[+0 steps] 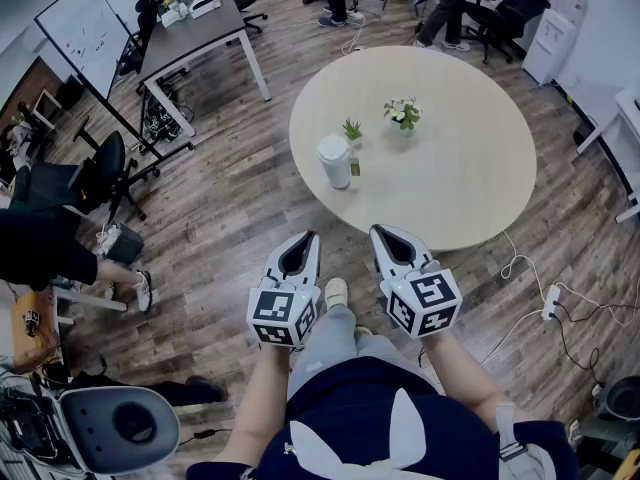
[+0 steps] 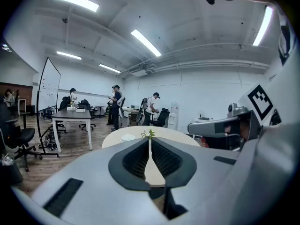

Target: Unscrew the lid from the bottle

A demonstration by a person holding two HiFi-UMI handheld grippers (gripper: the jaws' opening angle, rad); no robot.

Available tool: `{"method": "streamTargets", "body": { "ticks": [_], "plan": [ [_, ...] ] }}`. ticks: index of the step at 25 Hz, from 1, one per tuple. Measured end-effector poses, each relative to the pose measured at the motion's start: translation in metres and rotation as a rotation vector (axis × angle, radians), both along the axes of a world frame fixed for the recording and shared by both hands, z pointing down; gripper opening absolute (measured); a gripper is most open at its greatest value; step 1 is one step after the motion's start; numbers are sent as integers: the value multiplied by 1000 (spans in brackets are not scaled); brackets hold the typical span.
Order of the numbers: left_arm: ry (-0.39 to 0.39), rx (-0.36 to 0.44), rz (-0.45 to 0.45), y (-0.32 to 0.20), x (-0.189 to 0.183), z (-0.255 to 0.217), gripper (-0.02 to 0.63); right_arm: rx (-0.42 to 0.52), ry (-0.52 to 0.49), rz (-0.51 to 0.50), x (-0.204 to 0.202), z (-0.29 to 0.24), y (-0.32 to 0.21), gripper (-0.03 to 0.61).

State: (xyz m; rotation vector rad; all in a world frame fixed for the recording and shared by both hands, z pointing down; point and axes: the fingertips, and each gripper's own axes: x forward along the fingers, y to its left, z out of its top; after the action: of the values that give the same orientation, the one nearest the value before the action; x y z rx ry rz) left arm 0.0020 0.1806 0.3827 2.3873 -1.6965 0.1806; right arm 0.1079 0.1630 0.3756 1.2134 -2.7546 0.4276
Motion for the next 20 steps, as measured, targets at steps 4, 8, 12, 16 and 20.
{"method": "streamTargets", "body": {
  "ticks": [4, 8, 12, 16, 20],
  "plan": [
    [-4, -6, 4, -22, -9, 4, 32, -2, -18, 11, -8, 0, -22, 3],
    [-2, -19, 10, -46, -18, 8, 32, -6, -17, 18, -16, 1, -46, 3],
    [5, -27, 17, -72, -29, 10, 32, -11, -7, 26, -27, 2, -70, 3],
    [7, -37, 41, -98, -33, 16, 32, -20, 5, 38, -33, 5, -93, 3],
    [0, -47, 84, -118, -33, 22, 32, -39, 15, 41, -37, 10, -111, 5]
  ]
}}
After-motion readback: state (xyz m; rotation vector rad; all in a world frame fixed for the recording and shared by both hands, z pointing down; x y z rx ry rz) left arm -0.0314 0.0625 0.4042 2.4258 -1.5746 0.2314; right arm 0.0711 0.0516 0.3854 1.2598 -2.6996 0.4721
